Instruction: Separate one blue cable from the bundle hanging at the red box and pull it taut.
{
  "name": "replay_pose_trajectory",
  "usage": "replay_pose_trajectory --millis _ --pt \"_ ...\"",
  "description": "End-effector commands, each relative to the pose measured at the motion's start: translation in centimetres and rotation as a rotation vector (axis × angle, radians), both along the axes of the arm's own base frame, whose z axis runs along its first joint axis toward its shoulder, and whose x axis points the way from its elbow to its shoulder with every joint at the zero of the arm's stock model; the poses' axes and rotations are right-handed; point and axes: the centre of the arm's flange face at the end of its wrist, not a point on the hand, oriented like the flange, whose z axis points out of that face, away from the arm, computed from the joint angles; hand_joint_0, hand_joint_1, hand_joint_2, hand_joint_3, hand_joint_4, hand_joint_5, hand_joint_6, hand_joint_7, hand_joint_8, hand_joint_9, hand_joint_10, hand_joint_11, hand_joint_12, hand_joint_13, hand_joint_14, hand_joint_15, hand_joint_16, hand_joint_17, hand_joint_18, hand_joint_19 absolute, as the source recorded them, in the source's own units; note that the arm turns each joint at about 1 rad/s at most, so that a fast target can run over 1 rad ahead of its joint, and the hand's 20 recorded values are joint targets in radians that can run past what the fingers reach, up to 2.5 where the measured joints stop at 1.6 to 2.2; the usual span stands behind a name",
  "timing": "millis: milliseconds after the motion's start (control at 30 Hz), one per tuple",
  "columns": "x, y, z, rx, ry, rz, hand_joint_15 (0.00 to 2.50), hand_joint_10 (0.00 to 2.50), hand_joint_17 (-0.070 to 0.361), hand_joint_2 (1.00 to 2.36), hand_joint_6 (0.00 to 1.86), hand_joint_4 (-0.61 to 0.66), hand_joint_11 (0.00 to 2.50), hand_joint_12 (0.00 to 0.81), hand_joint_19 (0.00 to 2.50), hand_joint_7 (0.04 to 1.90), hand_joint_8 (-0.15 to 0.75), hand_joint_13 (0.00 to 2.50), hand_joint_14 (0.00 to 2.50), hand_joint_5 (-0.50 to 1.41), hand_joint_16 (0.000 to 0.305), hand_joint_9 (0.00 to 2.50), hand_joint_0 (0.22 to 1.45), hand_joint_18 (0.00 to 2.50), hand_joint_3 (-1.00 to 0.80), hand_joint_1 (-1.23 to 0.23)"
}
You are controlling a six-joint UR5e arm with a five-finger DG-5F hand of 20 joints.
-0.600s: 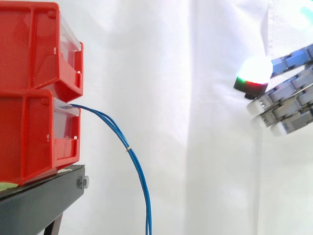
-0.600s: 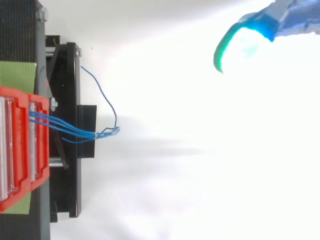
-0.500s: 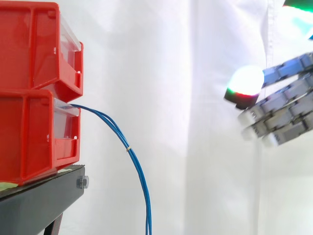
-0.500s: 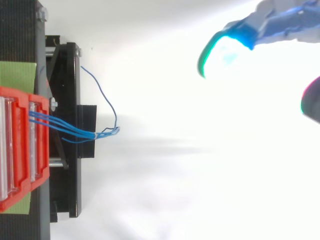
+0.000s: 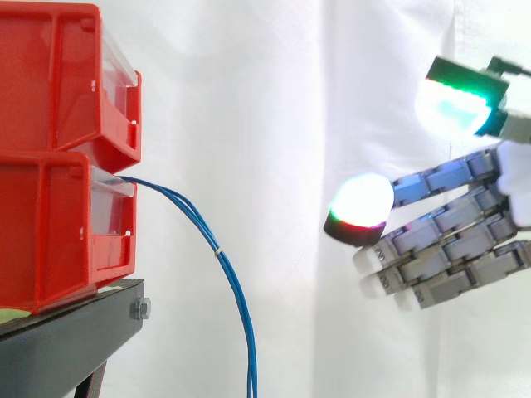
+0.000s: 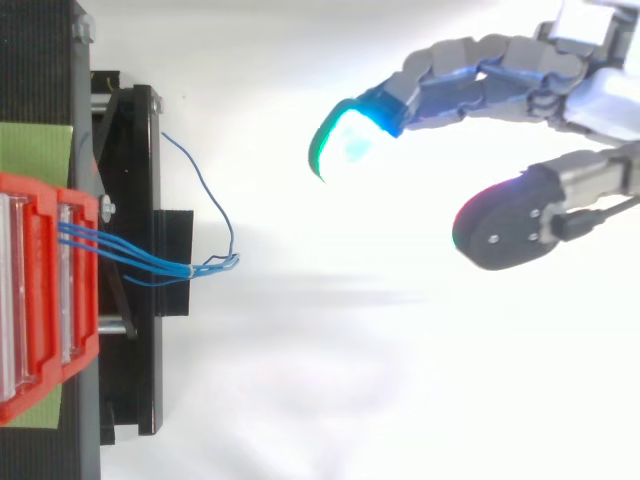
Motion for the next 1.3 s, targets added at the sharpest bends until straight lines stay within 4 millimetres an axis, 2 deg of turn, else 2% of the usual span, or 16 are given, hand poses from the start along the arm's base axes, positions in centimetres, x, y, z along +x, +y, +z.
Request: replay_pose_trajectory --millis 0,133,800,833,900,1033,1133,1233,1267 --pt "1.1 0.5 -1.8 0.003 -0.007 0.001 0.00 0.00 0.062 1.00 0.50 0.24 0.15 0.261 0.04 0.82 0.255 0.27 0.00 -0.23 0.027 0.44 0.49 0.10 -0.50 -0.63" --pt "1.7 1.0 -3.3 -0.004 0.006 0.003 0.00 0.00 0.061 1.00 0.50 0.25 0.16 0.261 0.04 0.82 0.256 0.28 0.00 -0.22 0.027 0.44 0.50 0.10 -0.50 -0.63" --pt "2.0 3.0 -3.2 -0.054 -0.003 -0.030 0.01 0.01 0.059 1.00 0.50 0.26 0.18 0.254 0.04 0.83 0.261 0.30 0.00 -0.22 0.026 0.47 0.50 0.13 -0.50 -0.60" --pt "2.6 3.4 -4.8 -0.054 0.012 -0.030 0.01 0.01 0.059 1.00 0.50 0.26 0.17 0.254 0.03 0.83 0.263 0.31 0.00 -0.22 0.026 0.48 0.50 0.13 -0.50 -0.60" --pt "2.7 3.4 -5.8 -0.049 0.021 -0.031 0.02 0.01 0.059 1.00 0.50 0.26 0.17 0.254 0.04 0.83 0.262 0.31 0.00 -0.22 0.026 0.48 0.50 0.13 -0.50 -0.60" --pt "3.7 3.8 -5.5 -0.041 0.007 -0.033 0.02 0.01 0.058 1.00 0.50 0.26 0.18 0.255 0.04 0.83 0.262 0.32 0.00 -0.22 0.026 0.48 0.51 0.13 -0.50 -0.60" --pt "3.7 3.8 -5.6 -0.049 0.012 -0.033 0.01 0.01 0.058 1.00 0.50 0.26 0.19 0.254 0.04 0.83 0.264 0.32 0.00 -0.22 0.026 0.49 0.51 0.14 -0.50 -0.60" --pt "4.1 3.8 -7.8 -0.056 0.037 -0.033 0.02 0.01 0.058 1.00 0.50 0.26 0.20 0.255 0.04 0.83 0.263 0.32 0.00 -0.21 0.026 0.50 0.51 0.14 -0.50 -0.60" --pt "4.3 3.9 -7.9 -0.053 0.033 -0.035 0.02 0.01 0.058 1.00 0.50 0.27 0.20 0.255 0.04 0.83 0.264 0.32 0.00 -0.21 0.026 0.50 0.51 0.14 -0.50 -0.60"
